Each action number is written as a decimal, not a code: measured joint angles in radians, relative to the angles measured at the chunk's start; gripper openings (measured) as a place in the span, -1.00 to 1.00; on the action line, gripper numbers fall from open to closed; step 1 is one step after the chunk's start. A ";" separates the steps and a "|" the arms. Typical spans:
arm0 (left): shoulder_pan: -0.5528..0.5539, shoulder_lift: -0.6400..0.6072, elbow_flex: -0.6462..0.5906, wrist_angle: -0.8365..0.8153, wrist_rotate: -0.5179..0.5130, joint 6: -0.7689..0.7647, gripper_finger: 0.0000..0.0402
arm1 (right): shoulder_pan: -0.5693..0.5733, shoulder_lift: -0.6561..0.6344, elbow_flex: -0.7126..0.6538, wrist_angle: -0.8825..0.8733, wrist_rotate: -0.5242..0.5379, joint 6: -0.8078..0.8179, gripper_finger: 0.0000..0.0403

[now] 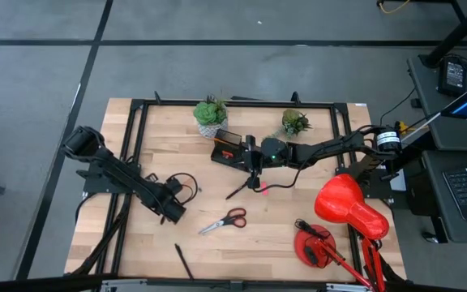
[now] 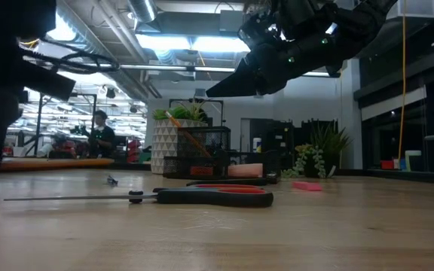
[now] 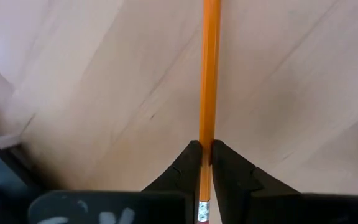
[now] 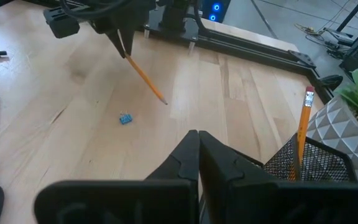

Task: Pick and place office supplies into organizer
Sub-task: Put the orange pencil into the black desk organizer

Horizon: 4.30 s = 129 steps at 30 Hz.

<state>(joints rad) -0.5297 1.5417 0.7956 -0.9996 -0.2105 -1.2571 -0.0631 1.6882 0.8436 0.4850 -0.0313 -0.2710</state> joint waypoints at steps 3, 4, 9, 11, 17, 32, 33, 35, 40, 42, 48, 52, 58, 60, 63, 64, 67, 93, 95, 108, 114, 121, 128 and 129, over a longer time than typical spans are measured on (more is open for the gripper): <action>0.000 -0.035 0.000 0.009 -0.036 0.006 -0.87 | 0.000 0.000 0.000 0.000 0.000 0.000 -0.94; 0.000 -0.052 0.001 0.008 -0.055 0.007 -0.87 | 0.000 0.000 0.000 0.000 0.000 0.000 -0.94; 0.000 -0.159 0.002 0.034 -0.189 0.069 -0.87 | 0.000 0.000 0.000 -0.002 0.000 0.000 -0.94; 0.000 -0.205 0.002 0.054 -0.254 0.114 -0.87 | 0.000 0.000 0.000 -0.004 0.000 0.000 -0.94; 0.000 -0.317 0.002 0.096 -0.433 0.236 -0.87 | 0.000 0.000 0.000 -0.003 -0.002 0.000 -0.94; 0.110 -0.355 -0.003 0.458 -0.619 0.722 -0.87 | 0.003 0.000 -0.001 0.209 -0.252 0.005 -0.94; 0.123 -0.355 -0.003 0.492 -0.618 0.770 -0.87 | 0.003 0.000 -0.001 0.227 -0.251 0.014 -0.94; 0.144 -0.355 -0.003 0.557 -0.618 0.862 -0.87 | 0.002 0.000 -0.001 0.265 -0.251 0.046 -0.94; 0.183 -0.355 -0.003 0.677 -0.581 1.020 -0.87 | 0.003 0.000 -0.001 0.314 -0.251 0.064 -0.83; 0.201 -0.355 -0.003 0.715 -0.557 1.058 -0.87 | 0.003 0.000 -0.001 0.327 -0.251 0.082 -0.75; 0.247 -0.355 -0.003 0.791 -0.486 1.140 -0.87 | 0.003 0.000 -0.001 0.394 -0.251 0.114 -0.50; 0.268 -0.355 -0.003 0.815 -0.447 1.168 -0.87 | 0.003 0.000 -0.001 0.433 -0.251 0.114 -0.42; 0.292 -0.355 -0.003 0.823 -0.410 1.179 -0.87 | 0.003 0.000 -0.001 0.478 -0.251 0.113 -0.40; 0.297 -0.355 -0.003 0.825 -0.401 1.189 -0.87 | 0.003 0.000 -0.001 0.495 -0.251 0.111 -0.40; 0.298 -0.355 -0.003 0.833 -0.399 1.199 -0.87 | 0.003 0.000 -0.001 0.507 -0.251 0.111 -0.40; 0.298 -0.355 -0.004 0.838 -0.400 1.211 -0.87 | 0.003 0.000 -0.001 0.505 -0.252 0.113 -0.40; 0.298 -0.355 -0.004 0.866 -0.399 1.250 -0.87 | 0.003 0.000 -0.001 0.473 -0.252 0.115 -0.40; 0.297 -0.355 -0.004 0.877 -0.368 1.289 -0.87 | 0.000 0.000 0.000 0.460 -0.180 0.131 -0.39; 0.297 -0.355 -0.004 0.877 -0.368 1.289 -0.87 | 0.000 0.000 0.000 0.473 -0.180 0.131 -0.39; 0.297 -0.355 -0.004 0.877 -0.368 1.289 -0.87 | 0.001 0.000 0.028 0.498 -0.236 0.132 -0.41; 0.297 -0.355 -0.004 0.877 -0.369 1.305 -0.87 | 0.001 0.000 0.029 0.487 -0.237 0.131 -0.72; 0.296 -0.355 -0.004 0.877 -0.360 1.304 -0.86 | 0.000 0.000 0.031 0.485 -0.254 0.127 -0.91; 0.296 -0.358 -0.004 0.873 -0.388 1.323 -0.70 | -0.006 0.000 0.031 0.469 -0.258 0.129 -0.91; 0.296 -0.363 -0.004 0.871 -0.400 1.324 -0.67 | -0.009 0.000 0.031 0.465 -0.258 0.129 -0.91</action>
<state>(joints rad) -0.2333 1.1791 0.7914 -0.1291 -0.6102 0.0666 -0.0720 1.6878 0.8745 0.9497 -0.2894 -0.1418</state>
